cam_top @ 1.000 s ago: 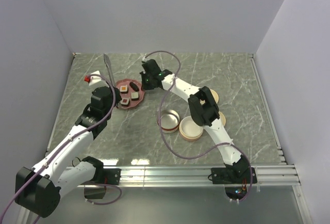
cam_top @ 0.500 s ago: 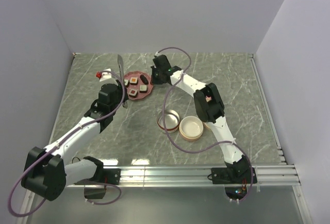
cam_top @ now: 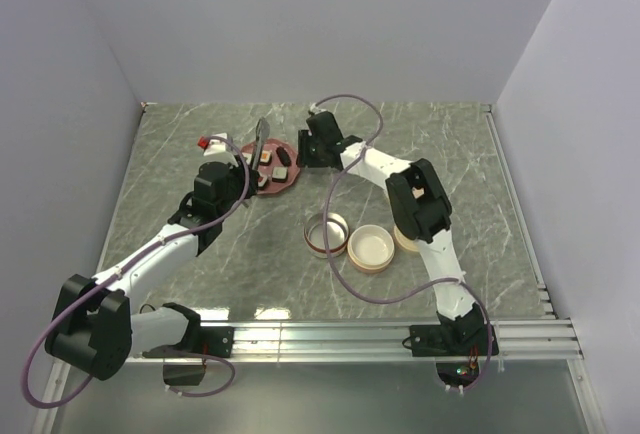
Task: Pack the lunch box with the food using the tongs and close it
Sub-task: Move the plate, then pick up the food using the clamp
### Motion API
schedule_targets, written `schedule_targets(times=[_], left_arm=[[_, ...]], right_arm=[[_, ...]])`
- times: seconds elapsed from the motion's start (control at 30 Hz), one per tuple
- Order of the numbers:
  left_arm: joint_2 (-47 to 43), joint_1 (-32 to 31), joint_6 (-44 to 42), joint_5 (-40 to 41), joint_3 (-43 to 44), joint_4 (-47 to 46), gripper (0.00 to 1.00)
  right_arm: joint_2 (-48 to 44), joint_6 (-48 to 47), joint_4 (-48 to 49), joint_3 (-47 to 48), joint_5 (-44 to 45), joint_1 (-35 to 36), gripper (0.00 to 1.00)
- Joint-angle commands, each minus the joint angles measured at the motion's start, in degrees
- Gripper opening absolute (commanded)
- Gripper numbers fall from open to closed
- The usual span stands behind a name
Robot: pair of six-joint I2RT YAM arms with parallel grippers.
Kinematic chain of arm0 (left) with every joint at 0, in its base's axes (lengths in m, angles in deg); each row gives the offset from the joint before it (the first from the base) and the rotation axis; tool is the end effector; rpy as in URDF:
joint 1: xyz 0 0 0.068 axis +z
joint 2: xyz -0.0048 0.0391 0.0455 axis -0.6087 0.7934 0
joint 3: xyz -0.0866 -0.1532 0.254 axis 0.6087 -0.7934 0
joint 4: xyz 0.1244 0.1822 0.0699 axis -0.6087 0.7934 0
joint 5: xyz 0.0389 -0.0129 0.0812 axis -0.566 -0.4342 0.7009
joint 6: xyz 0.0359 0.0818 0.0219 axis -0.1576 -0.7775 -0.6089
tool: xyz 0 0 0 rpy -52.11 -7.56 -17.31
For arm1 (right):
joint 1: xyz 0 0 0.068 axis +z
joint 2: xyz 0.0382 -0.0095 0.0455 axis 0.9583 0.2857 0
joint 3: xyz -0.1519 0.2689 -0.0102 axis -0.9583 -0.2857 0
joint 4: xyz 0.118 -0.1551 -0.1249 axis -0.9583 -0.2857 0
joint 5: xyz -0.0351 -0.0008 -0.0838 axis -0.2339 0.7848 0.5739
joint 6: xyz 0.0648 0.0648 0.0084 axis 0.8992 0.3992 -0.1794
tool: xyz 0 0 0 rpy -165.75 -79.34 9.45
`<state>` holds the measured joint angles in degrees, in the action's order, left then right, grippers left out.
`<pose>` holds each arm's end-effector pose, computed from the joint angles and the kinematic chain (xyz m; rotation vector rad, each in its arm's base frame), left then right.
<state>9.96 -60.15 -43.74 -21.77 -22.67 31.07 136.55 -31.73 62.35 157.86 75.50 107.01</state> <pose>0.2511 -0.0898 0.2890 -0.2028 1.8974 -0.4435 0.4685 0.3146 0.1744 -0.1893 2.3511 0.5567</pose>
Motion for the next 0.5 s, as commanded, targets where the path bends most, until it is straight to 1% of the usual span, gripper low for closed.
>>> schedule_targets(times=[0.0, 0.03, 0.07, 0.23, 0.33, 0.4, 0.47], left_arm=[[-0.5, 0.2, -0.5, -1.7, 0.3, -2.9, 0.34], [-0.5, 0.2, -0.5, -1.3, 0.3, -2.6, 0.36], [-0.6, 0.2, -0.3, -1.1, 0.0, -2.3, 0.36], [-2.0, 0.2, 0.5, -0.2, -0.8, -1.2, 0.37], [-2.1, -0.1, 1.1, 0.4, -0.8, 0.9, 0.38], [-1.4, -0.7, 1.6, 1.7, -0.5, 2.9, 0.39], [0.1, -3.1, 1.8, 3.8, -0.2, 4.2, 0.39]], right_arm=[[-6.8, -3.5, 5.5, -0.6, 2.0, -1.4, 0.54], [-7.4, -4.0, 6.1, -1.2, 2.0, -1.4, 0.55], [-8.7, -4.7, 7.4, -2.4, 0.0, -1.7, 0.56], [-14.1, -5.3, 11.3, -8.3, -1.5, -2.5, 0.57], [-18.5, -6.0, 12.3, -13.5, -1.5, -2.9, 0.57], [-22.5, -6.3, 15.5, -18.6, -1.1, -3.4, 0.57], [-26.8, -6.6, 17.7, -24.2, -0.9, -3.9, 0.57]])
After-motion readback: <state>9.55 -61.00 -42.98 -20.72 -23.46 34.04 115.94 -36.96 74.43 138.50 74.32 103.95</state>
